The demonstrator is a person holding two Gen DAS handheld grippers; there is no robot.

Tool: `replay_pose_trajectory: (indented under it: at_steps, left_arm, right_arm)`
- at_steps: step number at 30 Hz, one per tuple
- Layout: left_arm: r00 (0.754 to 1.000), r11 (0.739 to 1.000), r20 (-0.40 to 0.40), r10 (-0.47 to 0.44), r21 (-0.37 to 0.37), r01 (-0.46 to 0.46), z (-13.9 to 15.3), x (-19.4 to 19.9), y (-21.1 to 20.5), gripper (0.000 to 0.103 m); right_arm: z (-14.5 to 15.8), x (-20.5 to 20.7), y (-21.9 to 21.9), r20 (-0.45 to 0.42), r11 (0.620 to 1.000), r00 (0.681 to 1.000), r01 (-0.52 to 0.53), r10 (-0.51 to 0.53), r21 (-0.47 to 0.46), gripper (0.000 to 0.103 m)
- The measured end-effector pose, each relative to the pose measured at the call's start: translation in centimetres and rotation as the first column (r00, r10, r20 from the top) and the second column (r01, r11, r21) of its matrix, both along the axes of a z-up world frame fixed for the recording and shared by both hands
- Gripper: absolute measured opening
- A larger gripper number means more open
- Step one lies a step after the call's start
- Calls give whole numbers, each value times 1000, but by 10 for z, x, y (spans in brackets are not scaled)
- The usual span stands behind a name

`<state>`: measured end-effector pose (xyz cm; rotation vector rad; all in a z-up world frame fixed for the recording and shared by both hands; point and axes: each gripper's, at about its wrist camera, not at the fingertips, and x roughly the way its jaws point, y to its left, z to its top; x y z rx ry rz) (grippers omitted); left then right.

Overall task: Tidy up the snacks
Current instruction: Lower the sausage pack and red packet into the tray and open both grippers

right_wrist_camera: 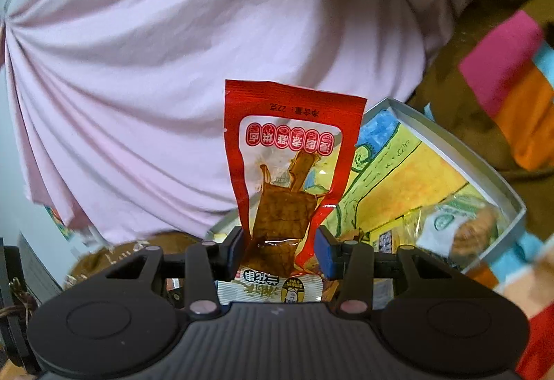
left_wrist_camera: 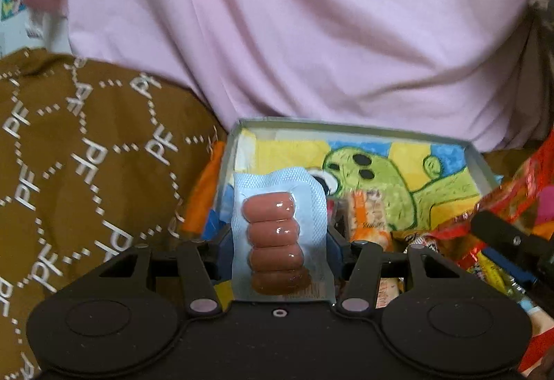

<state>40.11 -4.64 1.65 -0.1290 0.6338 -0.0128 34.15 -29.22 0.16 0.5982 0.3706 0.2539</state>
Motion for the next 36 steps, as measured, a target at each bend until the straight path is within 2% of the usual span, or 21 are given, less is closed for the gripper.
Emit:
replay_pose_trajectory:
  at_steps: [9,20,21,24,31,36]
  left_arm:
    - [999,1000,-36,5,8,-5,-21,12,-4,56]
    - [1000,1000,-24,11,18,-11,-30,14,-6,57]
    - [1000,1000,-23,12,19,-12,-30,14,-6,57]
    - [1000,1000,-23,11,21,-10,-31,14,-6,58]
    - [999,1000,-26,18,16,-17,-34,15,-5,61]
    - [999,999,-4,32,-7,-32,-32,13,-1,69]
  right_arm:
    - [-3,22,7,-52,999,998,-25,23,-45,51]
    - [-16,42,6,-77,999,996,-46,46,-5,52]
    - [-18,43,6,-79,999,996,-48,48,-3,45]
    - [-21,45,9,-82,998,995,-56,56,3,43]
    - [-22,45,13,-68,998,996,-55,54,-12,47]
    - [-20,43,14,-52,998,997,-64,63,-12,57]
